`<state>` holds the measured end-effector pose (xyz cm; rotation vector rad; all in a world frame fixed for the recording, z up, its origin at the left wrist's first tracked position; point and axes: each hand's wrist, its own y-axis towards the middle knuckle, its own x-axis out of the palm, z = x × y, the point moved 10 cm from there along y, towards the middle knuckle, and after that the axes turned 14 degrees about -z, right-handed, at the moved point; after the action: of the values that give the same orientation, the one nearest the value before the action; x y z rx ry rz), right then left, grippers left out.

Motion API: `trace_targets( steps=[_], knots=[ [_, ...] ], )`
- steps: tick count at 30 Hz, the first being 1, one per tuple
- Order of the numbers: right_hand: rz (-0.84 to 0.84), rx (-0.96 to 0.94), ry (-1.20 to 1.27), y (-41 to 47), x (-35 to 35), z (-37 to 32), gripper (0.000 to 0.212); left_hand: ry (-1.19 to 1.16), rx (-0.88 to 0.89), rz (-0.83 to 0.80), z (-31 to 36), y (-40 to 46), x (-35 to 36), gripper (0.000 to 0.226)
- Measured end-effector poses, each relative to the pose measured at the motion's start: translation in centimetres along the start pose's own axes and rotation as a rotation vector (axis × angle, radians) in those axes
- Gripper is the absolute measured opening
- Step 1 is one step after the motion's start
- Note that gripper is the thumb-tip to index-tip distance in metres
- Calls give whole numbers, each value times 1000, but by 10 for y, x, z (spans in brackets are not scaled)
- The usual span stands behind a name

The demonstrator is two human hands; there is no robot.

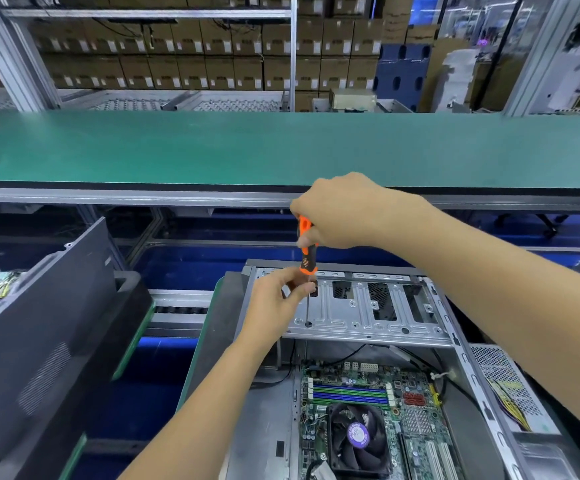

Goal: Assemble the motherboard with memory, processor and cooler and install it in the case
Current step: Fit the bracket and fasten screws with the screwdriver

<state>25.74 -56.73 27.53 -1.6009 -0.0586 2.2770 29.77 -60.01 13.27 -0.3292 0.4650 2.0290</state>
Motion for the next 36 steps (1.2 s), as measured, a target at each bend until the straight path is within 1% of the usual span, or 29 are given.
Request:
trace_targets(
  steps=[3,6,7,8,9,10,12,13,15,16,17,19,20,21,22,23,24,26,27,28,29,30,31,33,34,35,36],
  knots=[
    [18,101,-131,0,-4,3,59,-14,7,35,2,0,-1,14],
    [3,158,-148,-1,-4,7,67,-1,15,6,4,0,4,10],
    [-21,120,-99,-2,-2,5,63,1,19,-13,5,1,6,9],
    [-63,48,-13,-2,4,2,50,7,21,-28,6,0,6,9],
    [-86,-42,72,-4,6,-3,32,14,20,-36,7,0,6,8],
    [-111,-105,126,-5,8,-8,24,18,16,-39,6,0,5,8],
    [-83,-129,125,-6,6,-11,13,27,9,-38,5,0,3,9],
    [-49,-105,105,-6,3,-10,13,30,11,-31,5,0,3,9],
    [-8,8,11,-4,1,-4,44,19,22,1,7,-3,4,8],
    [13,59,-44,-5,0,-1,54,19,23,25,8,-3,4,8],
    [40,98,-85,-5,-2,-1,58,27,23,42,8,-4,4,9],
    [56,133,-94,-5,0,2,62,28,15,46,8,-2,4,9],
    [27,111,-55,-5,4,2,60,7,9,42,7,-1,3,8],
    [-15,61,23,-4,9,0,50,-17,6,42,7,0,2,8],
    [-52,-1,108,-4,14,-2,33,-34,5,42,6,0,-1,7],
    [-72,-49,165,-5,16,-4,24,-43,4,35,5,0,-2,5],
    [-66,-69,187,-6,14,-5,23,-50,6,22,5,0,-2,3],
    [-19,-47,115,-8,6,-3,18,-61,0,6,4,-2,-1,5],
    [1,-24,69,-6,4,-3,26,-72,-9,10,2,-2,0,8],
    [16,20,16,-6,3,0,40,-92,-19,20,1,-2,1,12],
    [22,80,-31,-6,2,3,53,-117,-28,32,0,-3,2,15],
    [30,140,-53,-7,0,7,62,-145,-32,38,-1,-3,4,17],
    [34,193,-60,-8,-1,10,66,-166,-30,38,-1,-2,7,15],
    [9,236,-58,-9,0,15,69,-184,-25,28,-2,-1,10,10],
    [-29,203,-4,-10,4,16,65,-189,-19,22,-2,-1,10,11],
    [-81,119,94,-9,10,13,53,-195,-12,21,-2,0,9,12],
    [-112,8,181,-10,12,7,35,-205,-7,22,-2,0,7,13]
  ],
)
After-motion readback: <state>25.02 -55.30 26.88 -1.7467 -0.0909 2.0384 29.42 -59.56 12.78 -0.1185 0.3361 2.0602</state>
